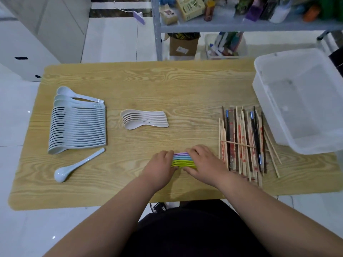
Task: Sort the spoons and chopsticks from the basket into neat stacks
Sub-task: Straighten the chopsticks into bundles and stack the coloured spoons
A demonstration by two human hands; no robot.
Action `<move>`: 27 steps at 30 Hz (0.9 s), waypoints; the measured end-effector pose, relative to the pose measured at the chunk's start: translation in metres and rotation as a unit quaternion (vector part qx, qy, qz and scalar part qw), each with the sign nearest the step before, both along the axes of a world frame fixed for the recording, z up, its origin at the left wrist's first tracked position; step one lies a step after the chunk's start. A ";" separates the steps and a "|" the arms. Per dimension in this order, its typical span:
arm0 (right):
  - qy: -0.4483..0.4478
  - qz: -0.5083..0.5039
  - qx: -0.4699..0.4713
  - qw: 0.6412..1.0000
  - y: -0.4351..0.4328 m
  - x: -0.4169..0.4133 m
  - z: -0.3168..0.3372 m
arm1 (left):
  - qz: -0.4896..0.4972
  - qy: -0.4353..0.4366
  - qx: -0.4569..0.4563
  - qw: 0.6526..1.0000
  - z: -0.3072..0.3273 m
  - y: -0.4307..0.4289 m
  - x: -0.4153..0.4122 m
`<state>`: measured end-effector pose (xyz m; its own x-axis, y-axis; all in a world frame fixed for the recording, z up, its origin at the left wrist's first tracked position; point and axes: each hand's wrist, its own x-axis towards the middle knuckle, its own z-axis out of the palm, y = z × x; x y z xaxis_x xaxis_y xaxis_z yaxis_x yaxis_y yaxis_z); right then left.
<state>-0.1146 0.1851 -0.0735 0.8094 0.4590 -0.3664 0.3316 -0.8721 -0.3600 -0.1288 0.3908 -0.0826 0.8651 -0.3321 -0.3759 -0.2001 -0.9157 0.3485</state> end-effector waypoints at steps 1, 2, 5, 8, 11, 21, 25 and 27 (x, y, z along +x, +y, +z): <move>-0.005 -0.004 0.000 1.000 -0.001 0.002 -0.006 | -0.010 -0.016 0.000 1.000 -0.006 -0.002 0.003; -0.012 -0.010 0.001 1.000 -0.003 0.005 -0.012 | -0.026 -0.040 -0.004 0.999 -0.012 -0.005 0.005; -0.031 -0.036 0.010 0.999 -0.009 0.013 -0.030 | -0.054 -0.101 -0.013 0.993 -0.028 -0.012 0.016; -0.044 -0.051 0.017 0.998 -0.015 0.020 -0.044 | -0.056 -0.188 -0.028 0.980 -0.042 -0.019 0.023; -0.066 -0.044 0.029 0.996 -0.019 0.025 -0.057 | -0.048 -0.238 -0.043 0.969 -0.051 -0.028 0.030; -0.103 -0.039 -0.021 0.994 -0.021 0.063 -0.071 | -0.036 -0.190 -0.042 0.980 -0.068 -0.036 0.077; -0.104 -0.034 -0.069 0.992 -0.022 0.090 -0.073 | -0.048 -0.215 -0.009 0.976 -0.069 -0.046 0.109; -0.109 -0.038 -0.077 0.990 -0.018 0.104 -0.070 | -0.040 -0.220 0.014 0.975 -0.067 -0.051 0.120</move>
